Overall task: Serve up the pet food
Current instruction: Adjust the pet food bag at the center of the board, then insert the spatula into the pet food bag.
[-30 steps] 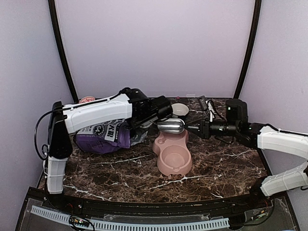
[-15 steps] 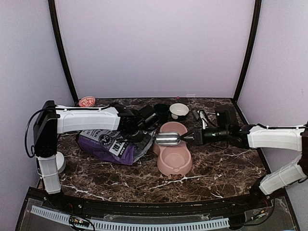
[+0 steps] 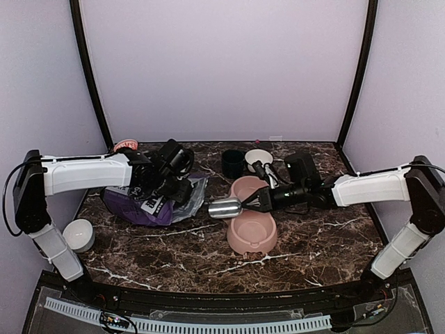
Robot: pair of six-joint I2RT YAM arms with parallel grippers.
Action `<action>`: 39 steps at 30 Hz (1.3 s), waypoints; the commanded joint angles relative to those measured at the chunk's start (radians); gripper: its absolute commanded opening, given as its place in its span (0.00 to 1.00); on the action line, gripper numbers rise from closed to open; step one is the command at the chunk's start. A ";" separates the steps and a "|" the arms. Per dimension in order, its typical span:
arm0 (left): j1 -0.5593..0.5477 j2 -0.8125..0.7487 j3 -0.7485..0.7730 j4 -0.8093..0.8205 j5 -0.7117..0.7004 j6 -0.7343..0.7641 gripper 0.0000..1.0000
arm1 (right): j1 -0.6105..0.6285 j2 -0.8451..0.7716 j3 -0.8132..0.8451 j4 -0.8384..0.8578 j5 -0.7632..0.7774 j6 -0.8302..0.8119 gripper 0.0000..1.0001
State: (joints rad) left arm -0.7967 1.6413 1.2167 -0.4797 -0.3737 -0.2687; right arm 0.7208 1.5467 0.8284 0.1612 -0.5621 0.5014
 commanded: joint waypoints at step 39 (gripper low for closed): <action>-0.074 0.138 0.299 -0.061 -0.043 -0.011 0.00 | 0.020 0.297 0.343 0.069 0.020 0.067 0.00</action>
State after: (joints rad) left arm -0.9096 1.8790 1.5780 -0.5999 -0.4797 -0.2054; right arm 0.7223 1.7782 1.1141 0.1741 -0.5419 0.5797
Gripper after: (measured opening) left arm 0.008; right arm 0.105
